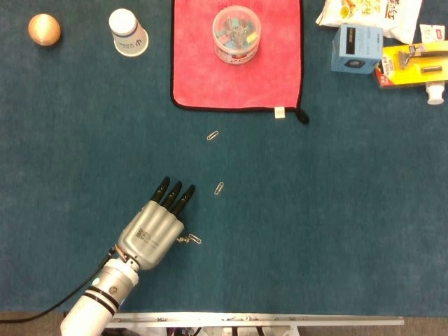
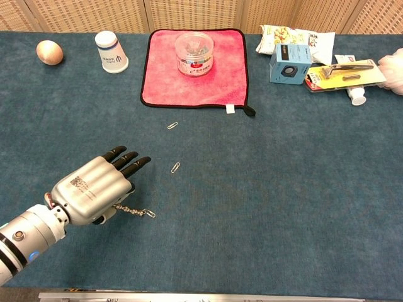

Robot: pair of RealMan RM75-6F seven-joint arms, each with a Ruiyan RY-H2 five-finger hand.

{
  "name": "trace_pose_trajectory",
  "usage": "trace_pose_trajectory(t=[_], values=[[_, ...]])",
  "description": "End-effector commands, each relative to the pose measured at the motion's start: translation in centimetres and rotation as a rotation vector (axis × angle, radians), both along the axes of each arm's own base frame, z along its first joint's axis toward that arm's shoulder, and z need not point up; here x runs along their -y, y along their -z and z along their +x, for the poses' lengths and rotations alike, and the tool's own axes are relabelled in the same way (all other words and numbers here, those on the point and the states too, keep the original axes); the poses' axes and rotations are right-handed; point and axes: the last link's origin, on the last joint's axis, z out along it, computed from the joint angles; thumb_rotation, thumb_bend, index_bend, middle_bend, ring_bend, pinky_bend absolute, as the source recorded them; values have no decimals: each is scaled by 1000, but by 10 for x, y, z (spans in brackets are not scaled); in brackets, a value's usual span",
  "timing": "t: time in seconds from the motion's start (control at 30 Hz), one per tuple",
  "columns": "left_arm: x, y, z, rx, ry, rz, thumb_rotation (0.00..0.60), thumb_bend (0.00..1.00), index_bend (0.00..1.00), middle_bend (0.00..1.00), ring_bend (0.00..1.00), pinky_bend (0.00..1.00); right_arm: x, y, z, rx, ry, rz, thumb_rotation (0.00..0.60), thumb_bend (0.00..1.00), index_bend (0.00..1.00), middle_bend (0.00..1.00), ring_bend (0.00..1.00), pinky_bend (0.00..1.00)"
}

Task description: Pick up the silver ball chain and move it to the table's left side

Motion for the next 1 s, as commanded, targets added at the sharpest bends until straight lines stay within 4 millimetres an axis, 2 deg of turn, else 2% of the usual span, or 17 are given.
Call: trace_pose_trajectory(t=[0.03, 0.77, 1.0], values=[[0, 0, -1, 0, -3, 1, 600, 349, 569, 0, 0, 56, 0, 0, 0, 1, 0, -1, 600, 0, 78, 84, 0, 0], [0, -18, -13, 10, -39, 51, 600, 349, 569, 0, 0, 56, 0, 0, 0, 1, -2, 1, 600, 0, 78, 84, 0, 0], [0, -30, -15, 29, -56, 87, 600, 349, 569, 0, 0, 56, -1, 0, 0, 2, -3, 1, 600, 0, 78, 84, 0, 0]])
